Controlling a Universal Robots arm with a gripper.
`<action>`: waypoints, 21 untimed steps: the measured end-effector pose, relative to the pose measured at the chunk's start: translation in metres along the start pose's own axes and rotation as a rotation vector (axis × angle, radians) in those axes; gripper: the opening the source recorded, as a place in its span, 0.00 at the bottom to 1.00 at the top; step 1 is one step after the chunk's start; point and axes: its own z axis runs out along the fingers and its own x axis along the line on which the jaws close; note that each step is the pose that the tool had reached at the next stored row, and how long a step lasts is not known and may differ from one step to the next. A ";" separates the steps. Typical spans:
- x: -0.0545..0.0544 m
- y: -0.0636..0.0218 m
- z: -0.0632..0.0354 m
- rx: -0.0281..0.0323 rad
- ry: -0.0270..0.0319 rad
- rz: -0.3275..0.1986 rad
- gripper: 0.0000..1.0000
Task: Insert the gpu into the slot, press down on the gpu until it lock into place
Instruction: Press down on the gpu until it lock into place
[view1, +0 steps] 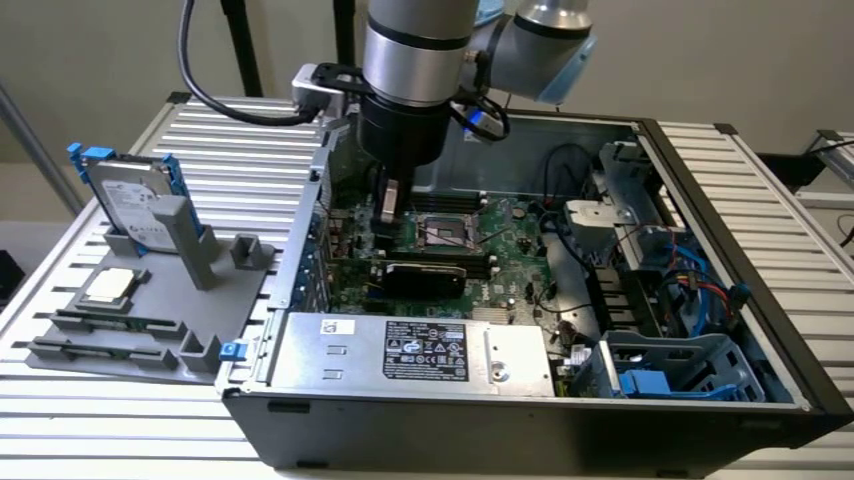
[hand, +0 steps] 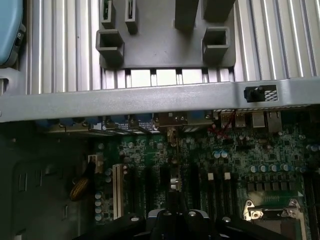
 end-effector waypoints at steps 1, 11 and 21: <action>0.000 -0.0002 0.0000 0.0073 -0.0005 0.000 0.11; 0.000 -0.0048 -0.0031 0.0578 -0.0040 -0.006 0.11; 0.000 -0.0067 -0.0071 0.0609 -0.0040 -0.008 0.11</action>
